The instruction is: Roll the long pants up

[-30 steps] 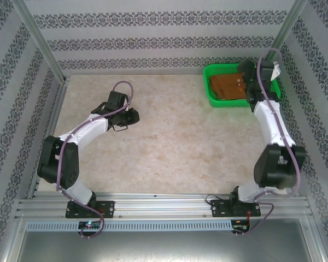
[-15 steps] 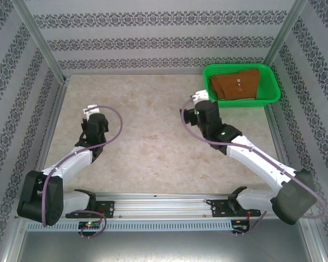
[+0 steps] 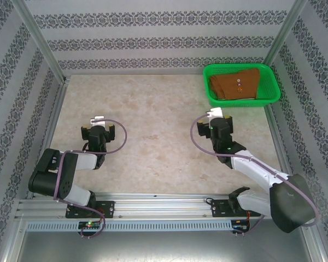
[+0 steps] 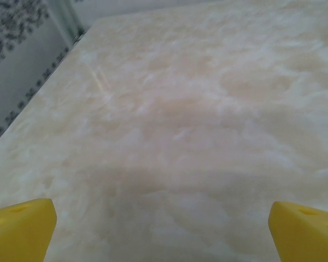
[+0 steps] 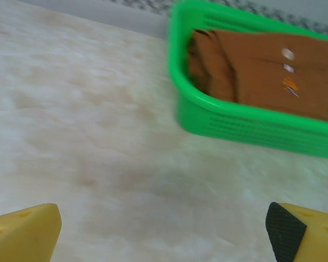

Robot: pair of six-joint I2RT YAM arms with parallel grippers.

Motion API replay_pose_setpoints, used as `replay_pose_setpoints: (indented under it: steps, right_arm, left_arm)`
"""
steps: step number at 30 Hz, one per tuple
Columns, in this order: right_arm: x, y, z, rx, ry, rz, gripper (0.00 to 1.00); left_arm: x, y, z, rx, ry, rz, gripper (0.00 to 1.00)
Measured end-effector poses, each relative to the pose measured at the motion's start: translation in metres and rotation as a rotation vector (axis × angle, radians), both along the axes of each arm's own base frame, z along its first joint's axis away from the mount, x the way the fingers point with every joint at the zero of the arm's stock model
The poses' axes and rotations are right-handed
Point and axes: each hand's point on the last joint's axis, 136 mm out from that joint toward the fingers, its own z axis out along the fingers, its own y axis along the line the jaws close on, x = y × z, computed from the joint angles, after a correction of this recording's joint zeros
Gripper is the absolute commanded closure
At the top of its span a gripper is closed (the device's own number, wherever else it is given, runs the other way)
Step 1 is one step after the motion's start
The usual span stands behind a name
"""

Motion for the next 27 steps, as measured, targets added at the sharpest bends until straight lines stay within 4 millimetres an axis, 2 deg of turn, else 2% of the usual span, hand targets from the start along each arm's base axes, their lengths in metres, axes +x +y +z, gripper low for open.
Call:
replay_pose_setpoints:
  steps: [4, 6, 9, 11, 13, 14, 15, 16, 18, 19, 21, 22, 23, 25, 27]
  right_arm:
    - [0.000, -0.042, -0.019, 0.028, -0.019, -0.079, 0.05]
    - [0.003, -0.056, -0.029, 0.028, -0.020, -0.108, 0.06]
    - [0.014, -0.062, -0.043, 0.048, -0.036, -0.110, 0.08]
    - [0.023, -0.066, -0.055, 0.065, -0.033, -0.114, 0.11]
    - [0.030, -0.073, -0.070, 0.114, -0.009, -0.107, 0.09]
    - [0.031, -0.078, -0.073, 0.135, -0.015, -0.116, 0.09]
    - [0.032, -0.083, -0.074, 0.155, -0.033, -0.119, 0.09]
    - [0.030, -0.086, -0.076, 0.167, -0.041, -0.118, 0.09]
    - [0.029, -0.079, -0.076, 0.188, -0.042, -0.073, 0.09]
    - [0.030, -0.073, -0.075, 0.200, -0.043, -0.040, 0.08]
    - [0.033, -0.064, -0.071, 0.219, -0.051, 0.008, 0.08]
    - [0.034, -0.061, -0.068, 0.226, -0.057, 0.026, 0.07]
    - [0.035, -0.059, -0.066, 0.231, -0.065, 0.037, 0.02]
    - [0.036, -0.057, -0.064, 0.233, -0.069, 0.048, 0.02]
    - [0.036, -0.057, -0.065, 0.231, -0.069, 0.044, 0.02]
  left_arm:
    - [0.020, -0.008, 0.010, -0.018, 0.000, -0.044, 0.00]
    - [0.035, -0.007, 0.016, -0.020, 0.007, -0.038, 0.00]
    - [0.060, -0.005, 0.018, -0.012, 0.062, -0.004, 0.00]
    - [0.081, -0.006, 0.013, -0.002, 0.127, 0.002, 0.00]
    - [0.101, -0.012, 0.004, 0.014, 0.189, -0.006, 0.00]
    - [0.104, -0.014, 0.001, 0.026, 0.200, -0.014, 0.00]
    - [0.098, -0.019, -0.004, 0.039, 0.212, -0.034, 0.00]
    - [0.083, -0.026, -0.009, 0.046, 0.219, -0.067, 0.00]
    - [0.043, -0.029, -0.017, 0.034, 0.213, -0.108, 0.00]
    - [0.022, -0.025, -0.021, 0.014, 0.196, -0.116, 0.00]
    - [0.001, -0.004, -0.030, -0.041, 0.165, -0.083, 0.00]
    - [-0.003, 0.005, -0.036, -0.062, 0.165, -0.064, 0.00]
    - [-0.002, 0.011, -0.040, -0.077, 0.160, -0.057, 0.00]
    - [0.002, 0.006, -0.040, -0.103, 0.143, -0.093, 0.00]
    - [0.008, -0.003, -0.031, -0.123, 0.099, -0.142, 0.00]
